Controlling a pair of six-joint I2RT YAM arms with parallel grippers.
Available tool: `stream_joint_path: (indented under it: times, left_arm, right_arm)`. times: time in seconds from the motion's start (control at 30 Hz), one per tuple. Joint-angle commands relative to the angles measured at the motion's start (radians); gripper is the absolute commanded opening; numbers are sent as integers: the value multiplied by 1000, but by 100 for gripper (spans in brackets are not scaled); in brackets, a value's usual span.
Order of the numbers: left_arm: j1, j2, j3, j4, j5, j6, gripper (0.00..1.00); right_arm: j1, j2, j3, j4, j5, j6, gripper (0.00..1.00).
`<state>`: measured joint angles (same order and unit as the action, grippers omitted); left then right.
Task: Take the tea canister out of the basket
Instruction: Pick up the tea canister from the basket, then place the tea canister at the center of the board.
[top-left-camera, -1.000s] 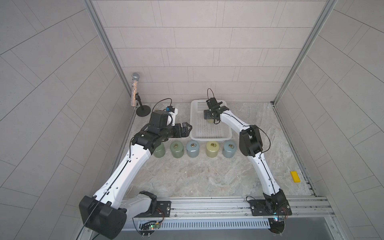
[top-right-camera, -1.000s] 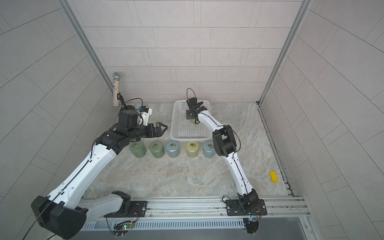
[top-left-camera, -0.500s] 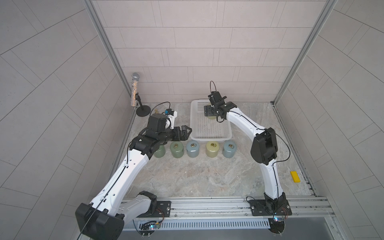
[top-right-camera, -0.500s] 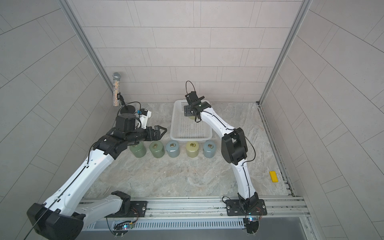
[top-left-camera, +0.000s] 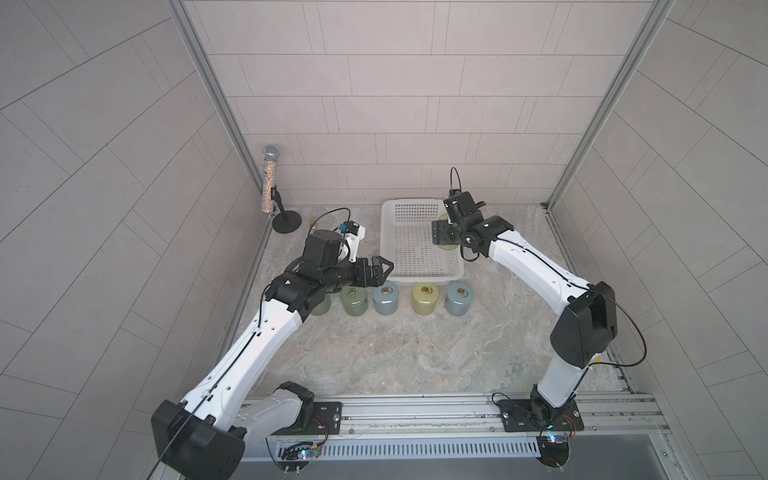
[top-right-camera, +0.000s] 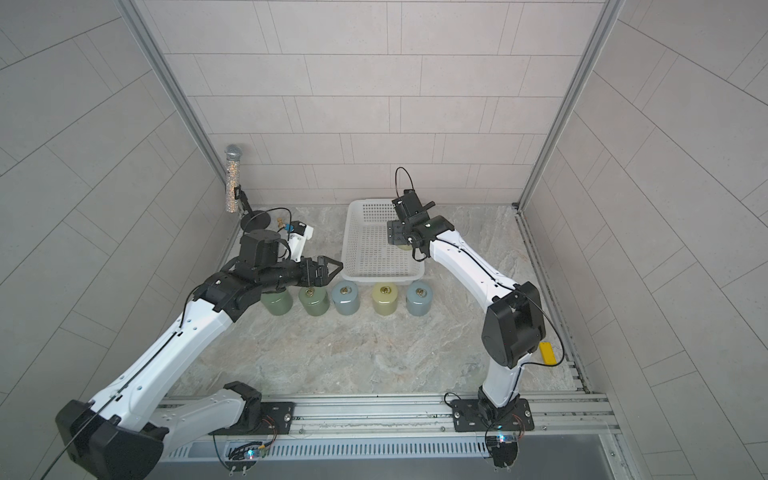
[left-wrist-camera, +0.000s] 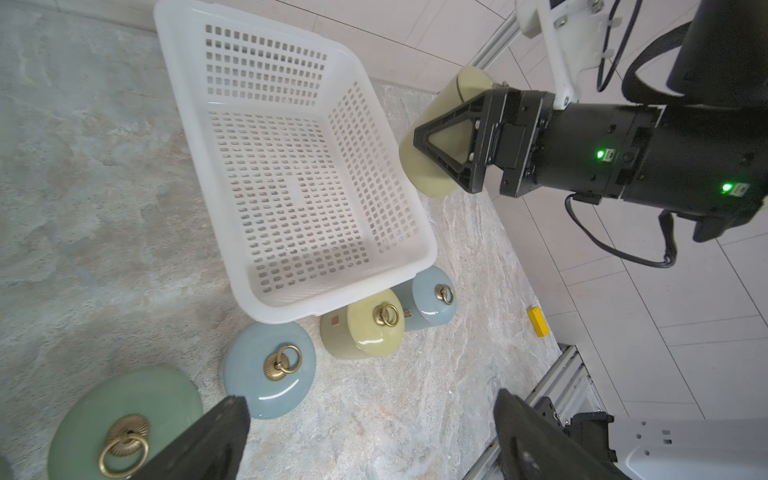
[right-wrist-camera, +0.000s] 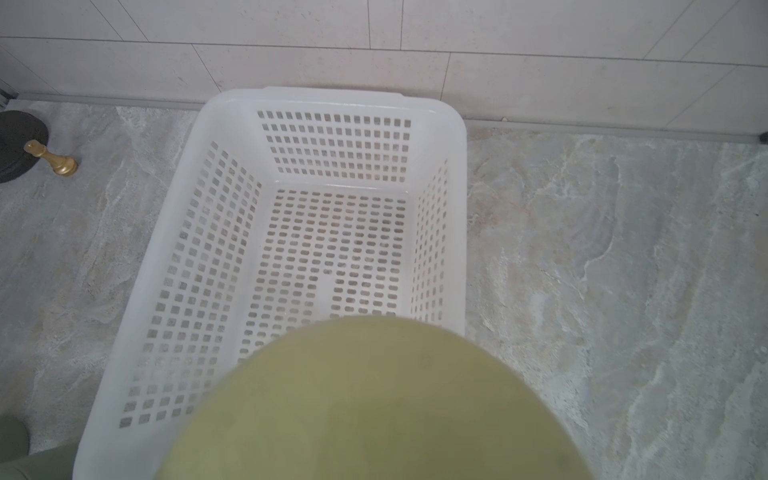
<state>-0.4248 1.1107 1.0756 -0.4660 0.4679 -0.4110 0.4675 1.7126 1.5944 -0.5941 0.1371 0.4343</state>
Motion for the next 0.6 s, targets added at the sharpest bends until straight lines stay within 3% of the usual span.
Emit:
stream_joint_path:
  times: [0.0,0.27,0.57]
  left_arm:
    - [-37,17,11,33,-9,-7,100]
    - [-117,71,60,44,-27,-21,100]
    - [-160,116,107,44,-27,-31,100]
  right_arm:
    - [-25,-128,-70,68,31,31,78]
    - [-104,-325,-305,84,45,33,78]
    - [-181,-452,-539,113,48,65,78]
